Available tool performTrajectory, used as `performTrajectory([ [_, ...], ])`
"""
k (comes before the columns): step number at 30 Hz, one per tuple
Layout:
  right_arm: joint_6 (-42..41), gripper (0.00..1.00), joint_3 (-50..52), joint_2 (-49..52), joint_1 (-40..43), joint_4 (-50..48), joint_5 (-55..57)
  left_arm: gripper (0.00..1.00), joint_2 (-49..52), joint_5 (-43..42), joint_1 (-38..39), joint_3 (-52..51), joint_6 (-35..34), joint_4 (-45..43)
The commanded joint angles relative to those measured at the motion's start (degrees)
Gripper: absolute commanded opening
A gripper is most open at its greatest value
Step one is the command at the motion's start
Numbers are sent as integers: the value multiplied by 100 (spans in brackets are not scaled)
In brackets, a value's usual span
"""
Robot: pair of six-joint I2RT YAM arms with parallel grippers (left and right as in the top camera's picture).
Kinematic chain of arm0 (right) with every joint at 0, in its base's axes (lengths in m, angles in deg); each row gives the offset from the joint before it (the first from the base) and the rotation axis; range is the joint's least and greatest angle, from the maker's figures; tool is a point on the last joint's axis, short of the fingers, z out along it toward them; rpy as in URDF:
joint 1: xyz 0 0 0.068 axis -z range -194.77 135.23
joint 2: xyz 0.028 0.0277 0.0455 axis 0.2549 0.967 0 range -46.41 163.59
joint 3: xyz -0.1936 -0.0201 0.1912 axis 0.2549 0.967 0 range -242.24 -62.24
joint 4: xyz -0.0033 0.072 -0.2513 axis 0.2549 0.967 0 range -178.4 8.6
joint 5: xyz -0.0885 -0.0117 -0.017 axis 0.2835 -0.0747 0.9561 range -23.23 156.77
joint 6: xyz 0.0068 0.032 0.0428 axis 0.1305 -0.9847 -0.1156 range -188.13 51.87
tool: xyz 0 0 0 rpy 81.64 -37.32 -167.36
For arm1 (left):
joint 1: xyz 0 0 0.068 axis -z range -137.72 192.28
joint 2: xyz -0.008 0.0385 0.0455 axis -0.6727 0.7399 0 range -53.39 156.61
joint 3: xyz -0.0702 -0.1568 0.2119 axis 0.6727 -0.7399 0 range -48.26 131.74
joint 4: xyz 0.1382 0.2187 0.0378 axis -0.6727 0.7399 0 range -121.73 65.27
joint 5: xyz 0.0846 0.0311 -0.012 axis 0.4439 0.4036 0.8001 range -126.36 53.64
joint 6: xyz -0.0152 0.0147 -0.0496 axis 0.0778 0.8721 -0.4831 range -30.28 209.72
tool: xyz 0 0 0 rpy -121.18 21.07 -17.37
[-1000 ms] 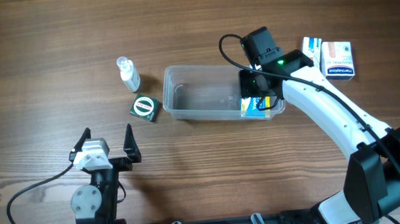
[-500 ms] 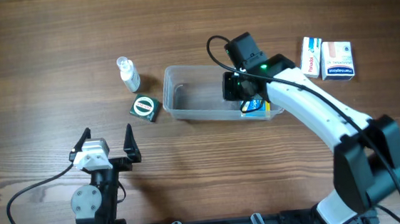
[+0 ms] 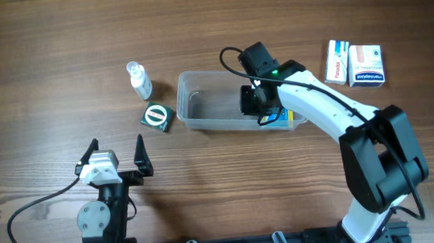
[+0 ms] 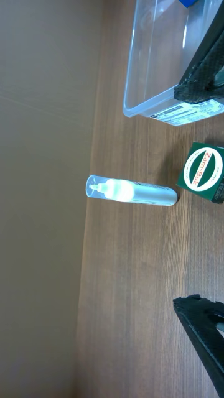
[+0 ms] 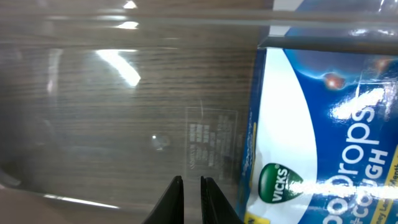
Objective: Pack container
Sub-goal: 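Open the right gripper and lift away from the container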
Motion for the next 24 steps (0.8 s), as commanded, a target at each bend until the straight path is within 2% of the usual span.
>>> performTrajectory([
  [1, -39, 11, -2, 127, -31, 35, 317, 100, -35, 57, 31, -31, 90, 2],
  [19, 94, 12, -4, 127, -28, 234, 835, 100, -35, 55, 31, -31, 90, 2],
  [24, 509, 23, -127, 118, -28, 111, 365, 100, -35, 57, 31, -31, 90, 2],
])
